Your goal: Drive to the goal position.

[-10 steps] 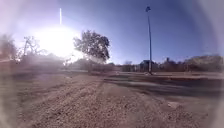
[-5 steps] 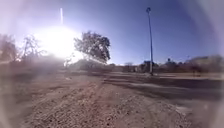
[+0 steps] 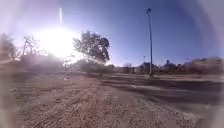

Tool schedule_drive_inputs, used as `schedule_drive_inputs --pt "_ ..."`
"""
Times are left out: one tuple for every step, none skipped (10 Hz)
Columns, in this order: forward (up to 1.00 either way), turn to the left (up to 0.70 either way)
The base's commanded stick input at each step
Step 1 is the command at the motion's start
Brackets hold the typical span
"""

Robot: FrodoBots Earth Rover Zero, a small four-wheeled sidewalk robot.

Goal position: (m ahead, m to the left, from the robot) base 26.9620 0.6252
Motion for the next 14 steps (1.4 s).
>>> schedule_drive_inputs --pt "0.50 0.00" --pt "0.50 0.00" --pt "0.50 0.00" --pt "0.50 0.00" --pt "0.50 0.00" --pt "0.50 0.00" --pt "0.50 0.00" --pt "0.50 0.00" --pt "0.50 0.00" --pt "0.50 0.00" --pt "0.50 0.00" --pt "0.50 0.00" --pt "0.50 0.00" --pt "0.50 0.00"
